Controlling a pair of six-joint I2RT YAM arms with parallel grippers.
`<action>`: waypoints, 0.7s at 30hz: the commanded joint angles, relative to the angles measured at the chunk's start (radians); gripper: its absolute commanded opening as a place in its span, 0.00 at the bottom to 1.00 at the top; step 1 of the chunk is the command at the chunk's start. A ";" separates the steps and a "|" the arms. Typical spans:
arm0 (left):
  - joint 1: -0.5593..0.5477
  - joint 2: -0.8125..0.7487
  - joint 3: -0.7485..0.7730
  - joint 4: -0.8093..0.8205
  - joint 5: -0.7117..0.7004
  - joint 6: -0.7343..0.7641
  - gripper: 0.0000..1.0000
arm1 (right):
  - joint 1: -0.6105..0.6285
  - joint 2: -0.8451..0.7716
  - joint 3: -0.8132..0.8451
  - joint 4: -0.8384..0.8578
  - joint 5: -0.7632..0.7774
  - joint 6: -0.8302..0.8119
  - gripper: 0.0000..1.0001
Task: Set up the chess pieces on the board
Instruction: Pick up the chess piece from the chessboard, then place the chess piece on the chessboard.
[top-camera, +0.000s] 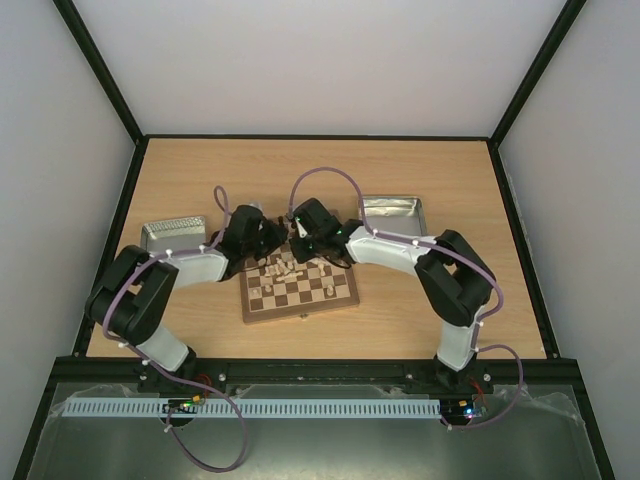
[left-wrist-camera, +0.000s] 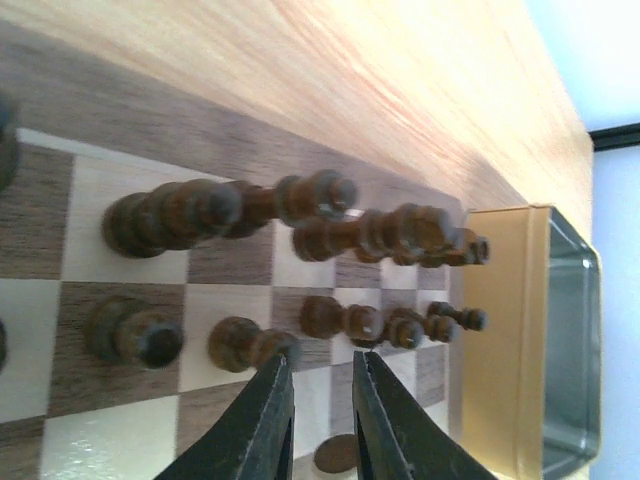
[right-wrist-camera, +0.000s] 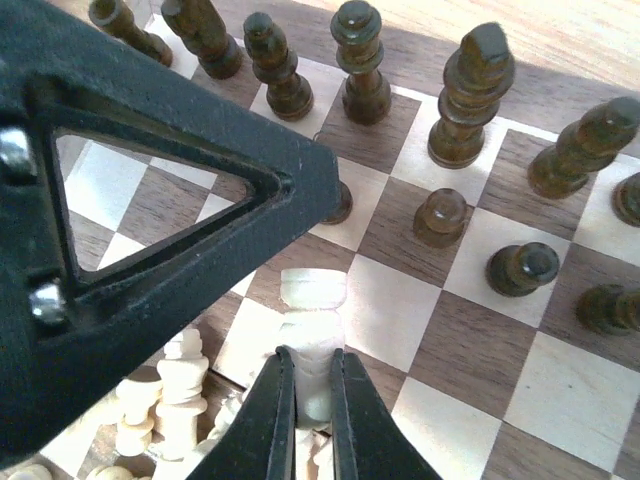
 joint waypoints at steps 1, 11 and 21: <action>0.004 -0.068 0.031 -0.008 0.032 0.025 0.20 | -0.006 -0.060 -0.025 0.008 0.029 0.003 0.03; -0.002 -0.216 -0.025 -0.040 0.104 0.010 0.31 | -0.006 -0.193 -0.112 0.035 -0.011 0.004 0.03; -0.010 -0.462 -0.120 -0.167 0.266 0.034 0.61 | -0.006 -0.405 -0.272 0.222 -0.294 -0.033 0.03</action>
